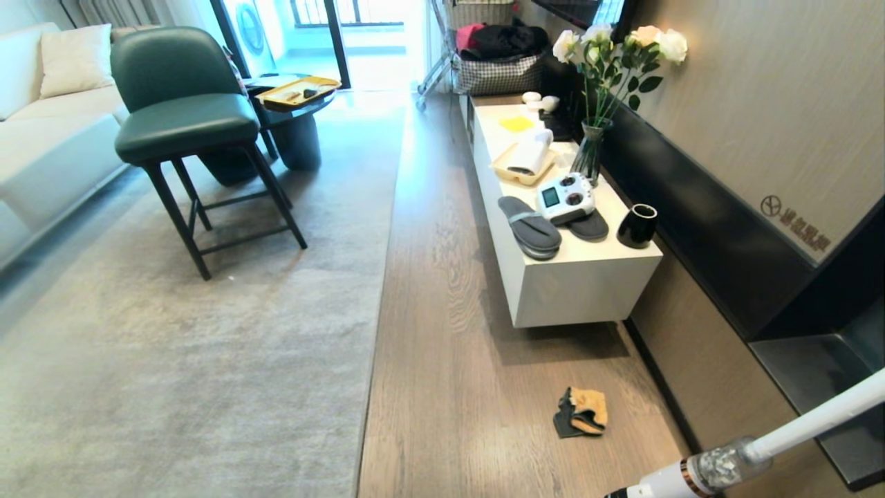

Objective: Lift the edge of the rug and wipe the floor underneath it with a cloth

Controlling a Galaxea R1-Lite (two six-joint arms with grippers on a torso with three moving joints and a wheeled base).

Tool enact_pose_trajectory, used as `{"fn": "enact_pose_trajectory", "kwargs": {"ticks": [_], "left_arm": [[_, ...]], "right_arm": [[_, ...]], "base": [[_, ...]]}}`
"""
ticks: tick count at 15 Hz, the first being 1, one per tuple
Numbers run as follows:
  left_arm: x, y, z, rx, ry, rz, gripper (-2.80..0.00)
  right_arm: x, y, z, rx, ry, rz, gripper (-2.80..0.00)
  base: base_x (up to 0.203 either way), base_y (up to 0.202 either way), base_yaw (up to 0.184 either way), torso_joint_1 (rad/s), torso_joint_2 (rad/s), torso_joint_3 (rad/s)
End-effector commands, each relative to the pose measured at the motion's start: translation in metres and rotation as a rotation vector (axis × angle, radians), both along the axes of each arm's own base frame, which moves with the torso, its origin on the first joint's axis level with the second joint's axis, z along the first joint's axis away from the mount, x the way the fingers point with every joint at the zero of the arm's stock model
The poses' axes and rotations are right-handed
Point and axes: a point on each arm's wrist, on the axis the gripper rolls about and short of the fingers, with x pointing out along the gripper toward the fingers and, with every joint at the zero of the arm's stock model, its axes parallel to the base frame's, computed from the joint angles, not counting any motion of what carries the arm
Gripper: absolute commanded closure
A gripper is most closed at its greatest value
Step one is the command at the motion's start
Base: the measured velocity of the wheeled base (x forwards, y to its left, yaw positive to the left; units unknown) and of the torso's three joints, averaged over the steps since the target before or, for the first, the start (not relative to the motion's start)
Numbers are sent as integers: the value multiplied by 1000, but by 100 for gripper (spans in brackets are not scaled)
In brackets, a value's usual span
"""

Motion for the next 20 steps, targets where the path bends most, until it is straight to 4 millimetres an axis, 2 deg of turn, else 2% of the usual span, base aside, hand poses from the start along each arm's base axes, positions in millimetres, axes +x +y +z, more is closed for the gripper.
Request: {"fn": "enact_pose_trajectory", "kwargs": {"ticks": [1, 9, 20], "left_arm": [[0, 0, 0, -1, 0, 1, 0], [0, 0, 0, -1, 0, 2, 0], [0, 0, 0, -1, 0, 1, 0]], "right_arm": [[0, 0, 0, -1, 2, 0, 0], [0, 0, 0, -5, 2, 1, 0], [0, 0, 0, 1, 2, 1, 0]], "base": [[0, 0, 0, 35, -460, -397], [0, 0, 0, 107, -471, -368], [0, 0, 0, 189, -543, -349]]}}
